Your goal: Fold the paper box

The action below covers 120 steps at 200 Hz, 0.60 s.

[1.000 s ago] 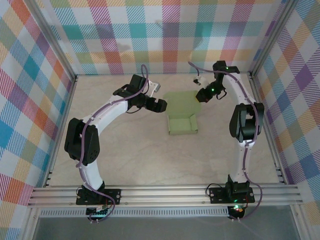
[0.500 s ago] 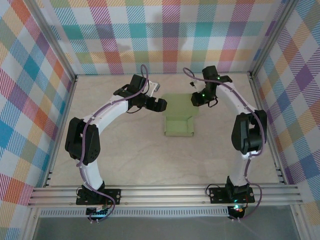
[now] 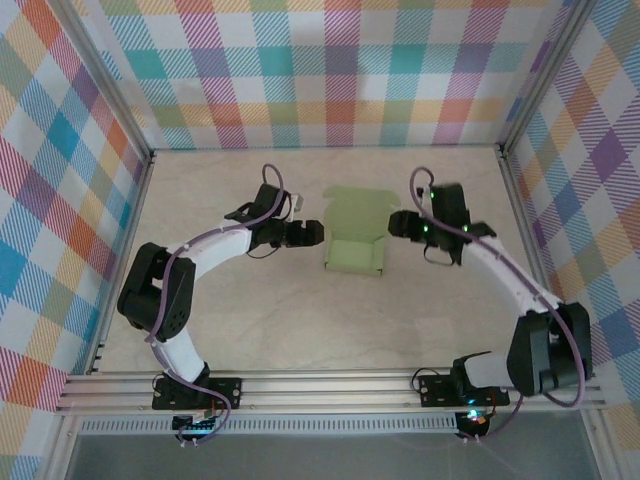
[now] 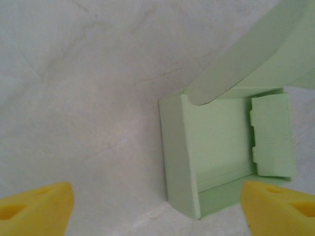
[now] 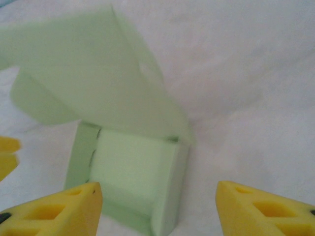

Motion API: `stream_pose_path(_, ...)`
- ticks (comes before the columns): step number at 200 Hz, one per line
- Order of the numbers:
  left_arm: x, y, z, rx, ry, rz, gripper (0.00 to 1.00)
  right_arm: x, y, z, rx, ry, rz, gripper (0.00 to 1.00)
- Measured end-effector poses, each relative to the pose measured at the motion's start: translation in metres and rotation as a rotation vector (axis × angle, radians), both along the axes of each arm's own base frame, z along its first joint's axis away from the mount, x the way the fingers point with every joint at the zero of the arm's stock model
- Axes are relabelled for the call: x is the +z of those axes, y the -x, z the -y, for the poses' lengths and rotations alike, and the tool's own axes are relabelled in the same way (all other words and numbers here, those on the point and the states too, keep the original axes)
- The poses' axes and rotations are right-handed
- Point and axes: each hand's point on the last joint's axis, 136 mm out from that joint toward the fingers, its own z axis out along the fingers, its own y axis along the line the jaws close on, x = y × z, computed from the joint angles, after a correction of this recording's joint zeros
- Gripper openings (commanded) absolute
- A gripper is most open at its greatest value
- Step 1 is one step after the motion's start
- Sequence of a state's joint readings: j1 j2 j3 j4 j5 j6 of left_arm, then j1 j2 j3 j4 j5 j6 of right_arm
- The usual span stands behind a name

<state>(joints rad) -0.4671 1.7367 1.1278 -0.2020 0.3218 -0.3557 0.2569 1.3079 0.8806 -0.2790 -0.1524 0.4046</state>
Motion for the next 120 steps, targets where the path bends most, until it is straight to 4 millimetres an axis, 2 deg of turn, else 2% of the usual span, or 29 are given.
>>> stream_pose_path(23, -0.009, 0.005, 0.012, 0.004, 0.049, -0.049, 0.62, -0.042, 0.024, -0.013, -0.009, -0.122, -0.099, 0.61)
stream_pose_path(39, -0.019, 0.006, 0.019, 0.001, 0.066, -0.084, 0.59, -0.060, 0.034, -0.020, -0.020, -0.181, -0.155, 0.61)
stream_pose_path(55, -0.032, 0.006, 0.024, -0.004, 0.080, -0.124, 0.58, -0.067, 0.035, -0.025, -0.026, -0.228, -0.175, 0.61)
stream_pose_path(81, -0.050, 0.009, 0.030, -0.016, 0.099, -0.182, 0.54, -0.067, 0.027, -0.032, -0.027, -0.278, -0.165, 0.59)
stream_pose_path(120, -0.047, 0.005, 0.040, -0.033, 0.145, -0.180, 0.51, -0.080, 0.018, -0.036, -0.043, -0.305, -0.188, 0.55)
